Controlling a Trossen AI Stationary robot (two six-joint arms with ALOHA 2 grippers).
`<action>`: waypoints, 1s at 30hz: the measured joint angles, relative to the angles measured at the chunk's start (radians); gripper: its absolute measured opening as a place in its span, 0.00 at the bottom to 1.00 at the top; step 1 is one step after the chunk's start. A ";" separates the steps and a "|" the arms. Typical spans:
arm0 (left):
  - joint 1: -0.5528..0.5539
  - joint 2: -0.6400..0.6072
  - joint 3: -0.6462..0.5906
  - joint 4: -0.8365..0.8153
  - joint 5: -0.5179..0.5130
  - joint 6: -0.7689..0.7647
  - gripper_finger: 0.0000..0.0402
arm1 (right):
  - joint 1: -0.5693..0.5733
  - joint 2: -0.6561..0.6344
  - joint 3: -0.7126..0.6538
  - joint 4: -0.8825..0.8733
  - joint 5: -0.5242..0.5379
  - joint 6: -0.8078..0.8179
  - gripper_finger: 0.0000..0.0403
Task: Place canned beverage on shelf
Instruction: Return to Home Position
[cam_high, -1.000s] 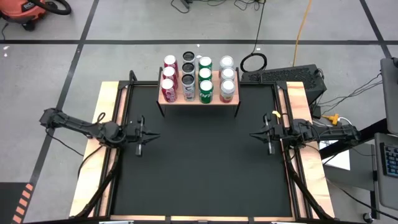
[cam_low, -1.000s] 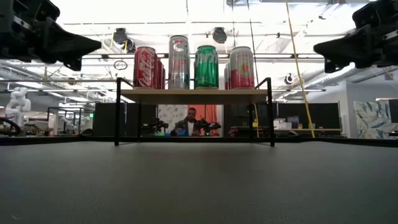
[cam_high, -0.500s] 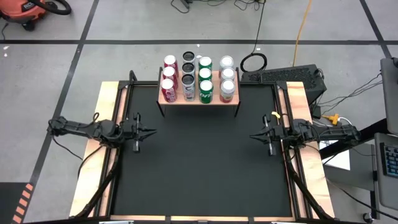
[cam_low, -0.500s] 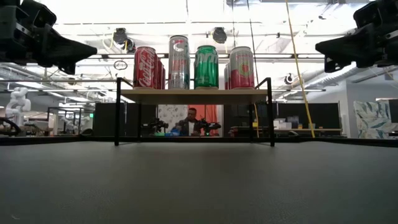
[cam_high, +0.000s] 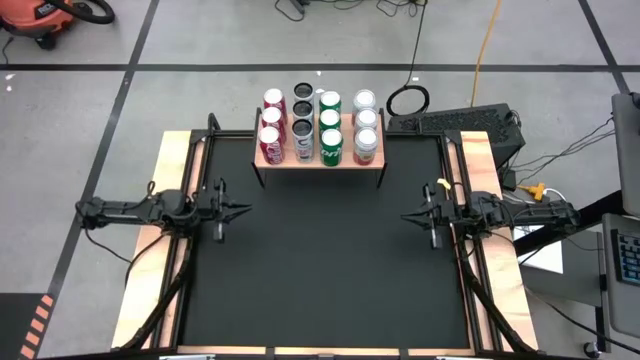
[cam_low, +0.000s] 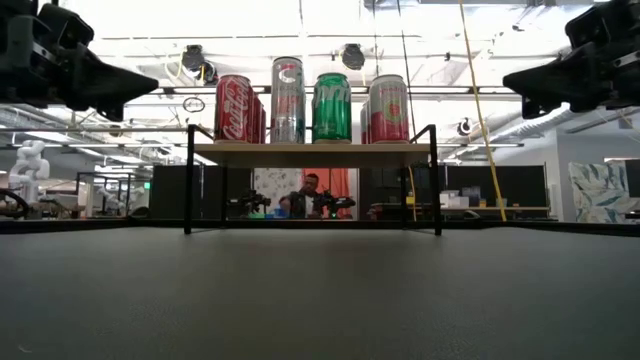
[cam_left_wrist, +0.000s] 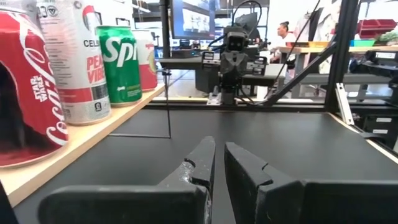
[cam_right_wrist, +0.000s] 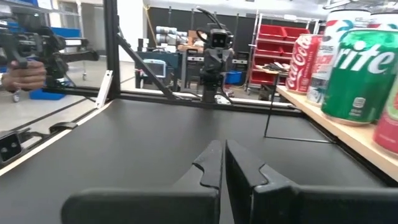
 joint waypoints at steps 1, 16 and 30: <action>0.009 0.000 0.000 -0.001 0.008 0.000 0.10 | 0.000 0.000 0.000 0.001 0.006 0.001 0.00; 0.162 0.000 0.000 -0.023 0.176 -0.021 0.10 | 0.000 0.000 0.000 -0.004 -0.018 0.014 0.00; 0.135 0.000 0.000 -0.006 0.254 -0.073 0.08 | 0.000 0.001 0.000 0.002 -0.024 0.014 0.00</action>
